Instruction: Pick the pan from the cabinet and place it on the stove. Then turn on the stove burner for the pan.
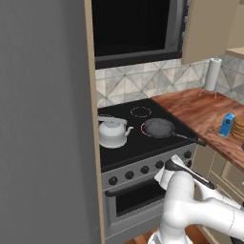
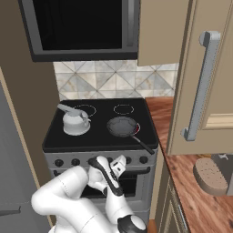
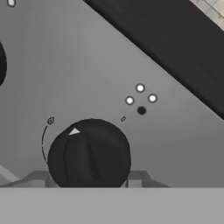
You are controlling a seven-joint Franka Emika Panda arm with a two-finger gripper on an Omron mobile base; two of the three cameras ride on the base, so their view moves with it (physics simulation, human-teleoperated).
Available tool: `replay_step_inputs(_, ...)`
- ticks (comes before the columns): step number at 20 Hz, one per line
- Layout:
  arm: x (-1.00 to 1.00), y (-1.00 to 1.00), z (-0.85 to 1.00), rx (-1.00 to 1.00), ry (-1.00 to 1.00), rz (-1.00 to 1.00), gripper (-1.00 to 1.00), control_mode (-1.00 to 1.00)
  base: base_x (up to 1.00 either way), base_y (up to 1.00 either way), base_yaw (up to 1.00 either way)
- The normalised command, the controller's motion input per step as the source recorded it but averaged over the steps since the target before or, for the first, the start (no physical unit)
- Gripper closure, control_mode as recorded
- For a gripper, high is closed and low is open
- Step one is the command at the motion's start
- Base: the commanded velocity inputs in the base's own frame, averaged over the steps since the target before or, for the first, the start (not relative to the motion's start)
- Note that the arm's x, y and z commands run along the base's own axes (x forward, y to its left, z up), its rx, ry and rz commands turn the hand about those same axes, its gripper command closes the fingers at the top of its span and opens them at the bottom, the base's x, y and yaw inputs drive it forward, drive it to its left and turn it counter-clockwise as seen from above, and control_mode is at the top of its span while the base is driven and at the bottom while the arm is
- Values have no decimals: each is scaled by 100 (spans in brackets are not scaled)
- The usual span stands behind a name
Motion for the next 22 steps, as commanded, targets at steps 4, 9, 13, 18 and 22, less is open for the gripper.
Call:
replay_step_inputs(4, -2, 8, 32, -29, -7, 0, 100, -100, 0, 0, 0)
replay_step_inputs(9, -7, 27, 27, -21, -3, 0, 100, -100, 0, 0, 0)
replay_step_inputs(13, -8, 42, 6, -17, 1, 0, -100, -100, 0, 0, 0)
replay_step_inputs(18, -19, 28, 9, -9, 3, 0, -100, -100, 0, 0, 0)
replay_step_inputs(22, -31, 11, 22, -4, 6, 0, -100, -100, 0, 0, 0)
